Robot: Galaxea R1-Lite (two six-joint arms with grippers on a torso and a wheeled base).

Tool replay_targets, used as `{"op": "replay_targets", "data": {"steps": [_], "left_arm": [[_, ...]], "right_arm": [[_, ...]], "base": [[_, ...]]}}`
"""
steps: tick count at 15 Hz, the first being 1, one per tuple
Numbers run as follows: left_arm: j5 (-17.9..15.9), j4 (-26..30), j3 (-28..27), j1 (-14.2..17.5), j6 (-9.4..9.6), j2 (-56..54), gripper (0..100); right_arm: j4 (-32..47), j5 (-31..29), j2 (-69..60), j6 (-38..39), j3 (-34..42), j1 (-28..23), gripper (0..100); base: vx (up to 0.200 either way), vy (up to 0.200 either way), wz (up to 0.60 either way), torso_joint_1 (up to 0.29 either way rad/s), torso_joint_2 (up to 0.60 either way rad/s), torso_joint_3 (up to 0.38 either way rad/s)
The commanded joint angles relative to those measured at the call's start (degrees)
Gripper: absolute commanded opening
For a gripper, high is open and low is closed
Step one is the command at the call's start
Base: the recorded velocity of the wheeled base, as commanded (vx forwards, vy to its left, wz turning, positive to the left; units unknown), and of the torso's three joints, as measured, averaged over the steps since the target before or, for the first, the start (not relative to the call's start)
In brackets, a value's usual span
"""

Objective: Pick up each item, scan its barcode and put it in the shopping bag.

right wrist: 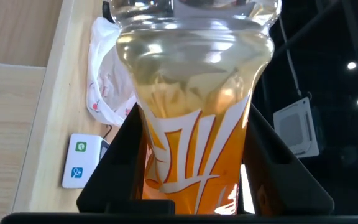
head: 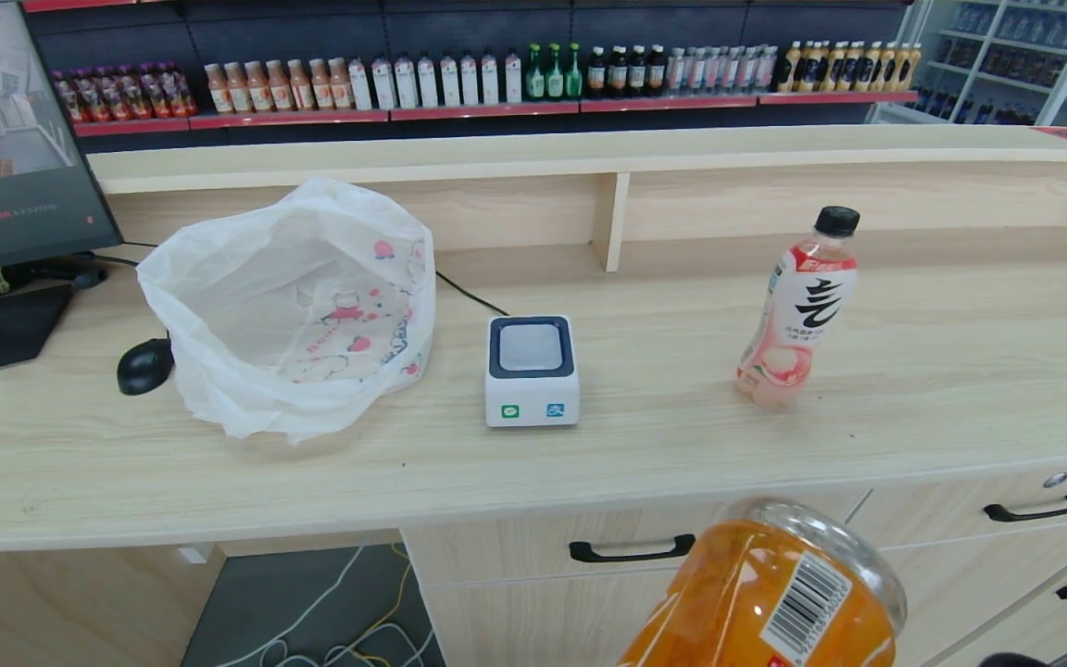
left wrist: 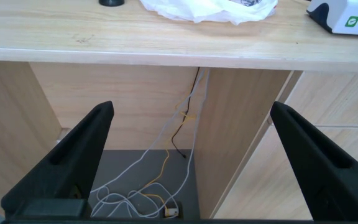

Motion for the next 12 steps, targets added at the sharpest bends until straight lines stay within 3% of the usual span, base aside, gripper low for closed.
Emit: {"op": "replay_targets", "data": {"steps": [1,5,12], "left_arm": [[0.02,0.00,0.00,0.00,0.00,-0.02,100],[0.02,0.00,0.00,0.00,0.00,-0.02,100],[0.02,0.00,0.00,0.00,0.00,-0.02,100]], "right_arm": [[-0.03,-0.03,-0.08,1.66,0.45,-0.05,0],[-0.03,-0.03,-2.98,9.48,1.06,-2.51,0],[-0.03,-0.21,-11.51,36.90,10.56,-10.07,0]], "base": [[0.000,0.000,0.00,0.000,0.00,0.000],[0.000,0.000,0.00,0.000,0.00,0.000],[0.000,0.000,0.00,0.000,0.00,0.000]]}}
